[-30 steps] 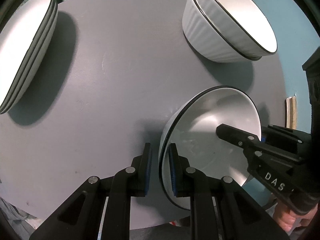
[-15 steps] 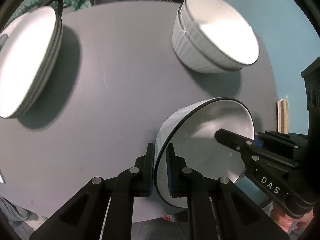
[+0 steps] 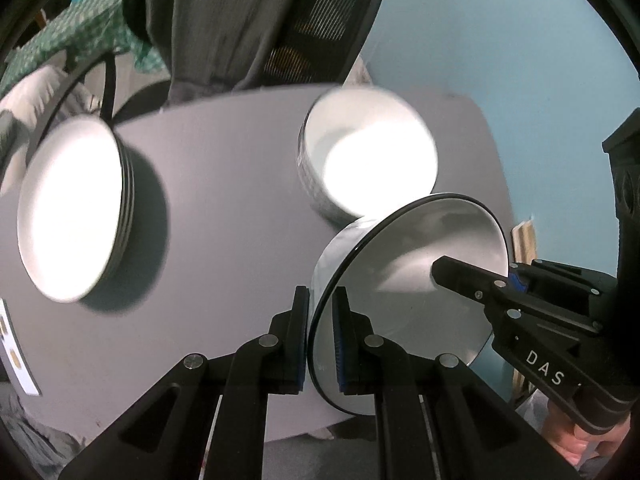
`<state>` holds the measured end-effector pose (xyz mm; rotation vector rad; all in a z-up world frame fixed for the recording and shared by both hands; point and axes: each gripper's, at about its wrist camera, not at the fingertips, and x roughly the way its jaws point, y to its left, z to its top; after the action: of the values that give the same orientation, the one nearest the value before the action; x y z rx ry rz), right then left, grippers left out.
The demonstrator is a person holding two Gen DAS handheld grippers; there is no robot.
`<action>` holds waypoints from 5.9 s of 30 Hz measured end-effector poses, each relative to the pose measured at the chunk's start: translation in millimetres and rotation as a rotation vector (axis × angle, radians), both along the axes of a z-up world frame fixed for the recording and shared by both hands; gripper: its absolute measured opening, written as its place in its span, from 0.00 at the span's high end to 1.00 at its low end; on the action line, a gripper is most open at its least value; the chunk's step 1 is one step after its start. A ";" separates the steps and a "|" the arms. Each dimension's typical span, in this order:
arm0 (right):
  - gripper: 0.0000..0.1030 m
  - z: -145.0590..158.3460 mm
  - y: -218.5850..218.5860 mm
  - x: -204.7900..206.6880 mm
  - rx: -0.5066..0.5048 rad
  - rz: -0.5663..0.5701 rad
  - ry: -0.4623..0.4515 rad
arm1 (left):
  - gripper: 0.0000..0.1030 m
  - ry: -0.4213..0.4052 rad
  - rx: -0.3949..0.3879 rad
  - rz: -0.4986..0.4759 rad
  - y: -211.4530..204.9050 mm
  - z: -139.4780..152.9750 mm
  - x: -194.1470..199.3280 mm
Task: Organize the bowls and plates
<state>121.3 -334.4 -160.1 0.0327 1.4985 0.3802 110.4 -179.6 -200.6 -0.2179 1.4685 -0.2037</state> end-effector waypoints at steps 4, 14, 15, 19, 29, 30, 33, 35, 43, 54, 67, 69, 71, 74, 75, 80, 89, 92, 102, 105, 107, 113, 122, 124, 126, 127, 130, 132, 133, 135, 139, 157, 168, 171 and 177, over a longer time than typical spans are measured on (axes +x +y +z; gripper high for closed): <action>0.93 6.8 5.4 12.2 0.001 -0.017 -0.030 | 0.90 -0.040 0.003 -0.009 -2.0 13.2 23.1; 0.93 2.5 1.6 62.0 -0.010 -0.053 -0.058 | 0.90 -0.074 0.045 -0.029 -15.2 -0.5 74.4; 0.93 1.9 1.5 66.0 -0.013 -0.053 -0.056 | 0.90 -0.067 0.046 -0.029 -15.6 -2.2 77.2; 0.93 -11.8 -1.4 77.4 -0.028 -0.053 -0.022 | 0.90 -0.039 0.060 -0.032 -18.1 -15.3 87.0; 0.93 -28.5 -4.6 85.3 -0.043 -0.059 0.039 | 0.90 0.002 0.085 -0.039 -21.4 -31.8 94.5; 0.93 -28.9 -4.8 86.3 -0.042 -0.059 0.041 | 0.90 0.004 0.083 -0.042 -21.2 -32.0 94.7; 0.90 -29.6 -4.8 88.6 -0.034 -0.059 0.058 | 0.90 0.005 0.079 -0.049 -21.3 -30.8 93.8; 0.89 -30.7 -4.2 89.6 -0.037 -0.057 0.064 | 0.90 0.005 0.081 -0.058 -21.6 -30.0 93.1; 0.68 -22.9 -2.5 90.4 -0.044 -0.060 0.044 | 0.87 0.017 0.088 -0.061 -21.4 -30.4 93.4; 0.65 -24.3 0.6 88.4 -0.041 -0.041 0.039 | 0.70 0.018 0.153 -0.085 -22.5 -18.9 91.8; 0.61 -4.7 -6.1 75.3 -0.012 -0.071 -0.010 | 0.47 -0.036 0.129 -0.010 2.7 8.5 79.9; 0.54 1.7 -9.1 72.3 -0.016 -0.076 -0.029 | 0.47 -0.047 0.125 -0.006 4.1 14.2 75.2; 0.54 9.2 -13.3 68.6 -0.025 -0.075 -0.049 | 0.39 -0.053 0.116 -0.002 6.6 20.3 68.6; 0.54 19.9 -18.0 64.3 -0.032 -0.070 -0.070 | 0.37 -0.072 0.111 0.012 11.6 29.7 58.9; 0.54 22.6 -17.7 62.7 -0.034 -0.070 -0.076 | 0.36 -0.077 0.111 0.017 13.4 33.5 54.6; 0.41 43.9 -21.0 54.0 -0.040 -0.051 -0.134 | 0.31 -0.093 0.099 0.036 20.6 48.0 40.6; 0.40 62.8 -16.9 39.4 -0.031 -0.035 -0.177 | 0.29 -0.104 0.084 0.059 24.8 59.2 20.9; 0.40 65.6 -13.2 35.4 -0.022 -0.031 -0.181 | 0.29 -0.094 0.068 0.068 24.3 61.2 17.0; 0.35 63.9 -17.0 33.7 -0.017 -0.065 -0.159 | 0.27 -0.071 0.040 0.071 22.7 58.7 20.0; 0.35 62.4 -17.5 35.5 -0.017 -0.066 -0.149 | 0.27 -0.061 0.032 0.068 21.9 56.0 21.8; 0.35 62.9 -18.0 35.8 -0.020 -0.061 -0.150 | 0.27 -0.053 0.030 0.068 21.1 54.1 23.5; 0.35 55.2 -22.6 42.4 -0.047 -0.058 -0.136 | 0.27 -0.024 0.013 0.076 22.2 44.5 33.0; 0.35 24.7 -25.3 66.8 -0.043 -0.008 -0.077 | 0.25 0.029 -0.001 0.116 28.8 11.9 56.5; 0.35 13.7 -24.1 75.8 -0.026 0.008 -0.055 | 0.25 0.052 -0.004 0.138 30.7 -0.9 61.5; 0.35 4.2 -23.0 81.6 -0.014 0.022 -0.035 | 0.25 0.072 -0.012 0.149 31.1 -12.6 66.0; 0.35 -3.7 -21.6 86.2 -0.011 0.030 -0.022 | 0.25 0.073 -0.014 0.149 30.6 -16.2 67.5; 0.35 -19.0 -19.3 94.2 -0.011 0.046 0.000 | 0.25 0.076 0.007 0.151 27.5 -27.2 71.8; 0.35 -29.4 -17.8 98.4 0.000 0.055 0.021 | 0.25 0.087 0.000 0.147 25.0 -35.1 75.0; 0.35 -33.8 -16.9 100.2 0.005 0.058 0.033 | 0.25 0.089 -0.001 0.149 24.3 -38.0 76.3; 0.35 -41.4 -14.1 102.7 0.015 0.073 0.047 | 0.25 0.099 0.004 0.153 23.0 -44.9 78.6; 0.35 -51.0 -10.3 105.5 0.007 0.110 0.057 | 0.25 0.123 0.003 0.151 19.6 -56.0 81.7; 0.43 -72.4 2.6 108.5 -0.033 0.188 0.097 | 0.38 0.142 -0.021 0.123 13.5 -72.7 85.9; 0.59 -74.5 7.9 110.1 0.034 0.181 0.138 | 0.59 0.149 -0.098 0.135 14.9 -72.5 88.5; 0.59 -73.8 10.0 109.5 0.025 0.185 0.137 | 0.73 0.139 -0.127 0.125 12.6 -70.1 87.1; 0.62 -69.3 13.4 105.0 -0.003 0.186 0.118 | 0.77 0.106 -0.075 0.078 10.3 -63.5 77.8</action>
<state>226.3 -321.0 -229.4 -0.0888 1.6243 0.5330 188.2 -169.3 -264.0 -0.3505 1.5554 -0.1872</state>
